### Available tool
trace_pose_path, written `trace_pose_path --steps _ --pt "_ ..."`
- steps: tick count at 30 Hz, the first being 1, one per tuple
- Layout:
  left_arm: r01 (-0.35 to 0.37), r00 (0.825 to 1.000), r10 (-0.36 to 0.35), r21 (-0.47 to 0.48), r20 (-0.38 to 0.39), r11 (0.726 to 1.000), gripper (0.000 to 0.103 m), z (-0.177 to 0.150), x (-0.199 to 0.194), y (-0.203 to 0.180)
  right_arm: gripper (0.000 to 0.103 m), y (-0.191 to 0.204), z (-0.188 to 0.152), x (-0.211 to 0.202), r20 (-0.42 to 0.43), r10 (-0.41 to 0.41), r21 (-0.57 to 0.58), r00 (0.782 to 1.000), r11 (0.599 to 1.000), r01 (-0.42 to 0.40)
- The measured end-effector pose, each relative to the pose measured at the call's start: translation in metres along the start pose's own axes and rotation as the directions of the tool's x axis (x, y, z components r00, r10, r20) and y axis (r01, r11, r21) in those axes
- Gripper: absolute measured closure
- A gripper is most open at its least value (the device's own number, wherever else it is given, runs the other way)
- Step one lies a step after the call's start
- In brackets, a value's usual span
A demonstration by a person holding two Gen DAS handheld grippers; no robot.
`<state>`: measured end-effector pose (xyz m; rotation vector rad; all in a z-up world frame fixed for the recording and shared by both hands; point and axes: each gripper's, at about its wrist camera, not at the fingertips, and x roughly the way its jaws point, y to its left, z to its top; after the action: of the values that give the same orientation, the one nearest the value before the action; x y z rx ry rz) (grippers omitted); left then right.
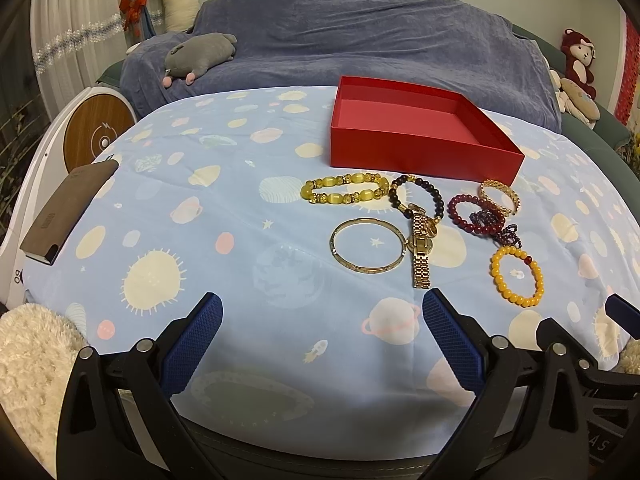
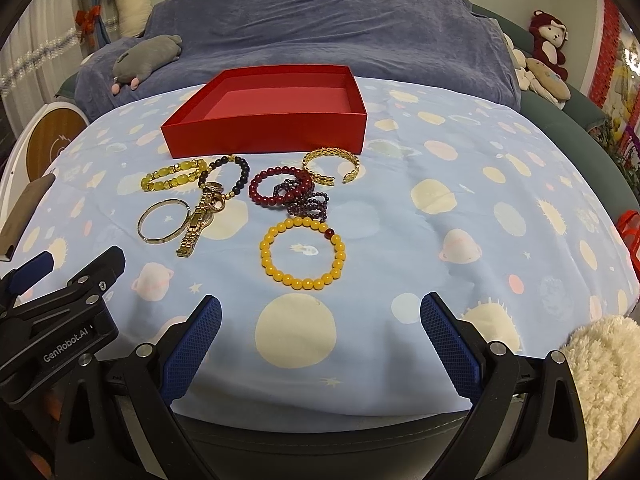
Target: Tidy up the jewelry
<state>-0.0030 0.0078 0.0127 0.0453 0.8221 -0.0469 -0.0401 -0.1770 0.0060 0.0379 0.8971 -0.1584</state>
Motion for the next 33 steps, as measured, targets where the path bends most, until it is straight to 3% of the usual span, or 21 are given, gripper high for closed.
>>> trace_pose_path --steps 33 --pt "0.001 1.0 -0.001 -0.005 -0.014 1.0 0.007 -0.0014 0.0022 -0.0006 0.007 -0.0069 0.0024 0.0077 -0.015 0.034 0.043 0.999 0.999 -0.034"
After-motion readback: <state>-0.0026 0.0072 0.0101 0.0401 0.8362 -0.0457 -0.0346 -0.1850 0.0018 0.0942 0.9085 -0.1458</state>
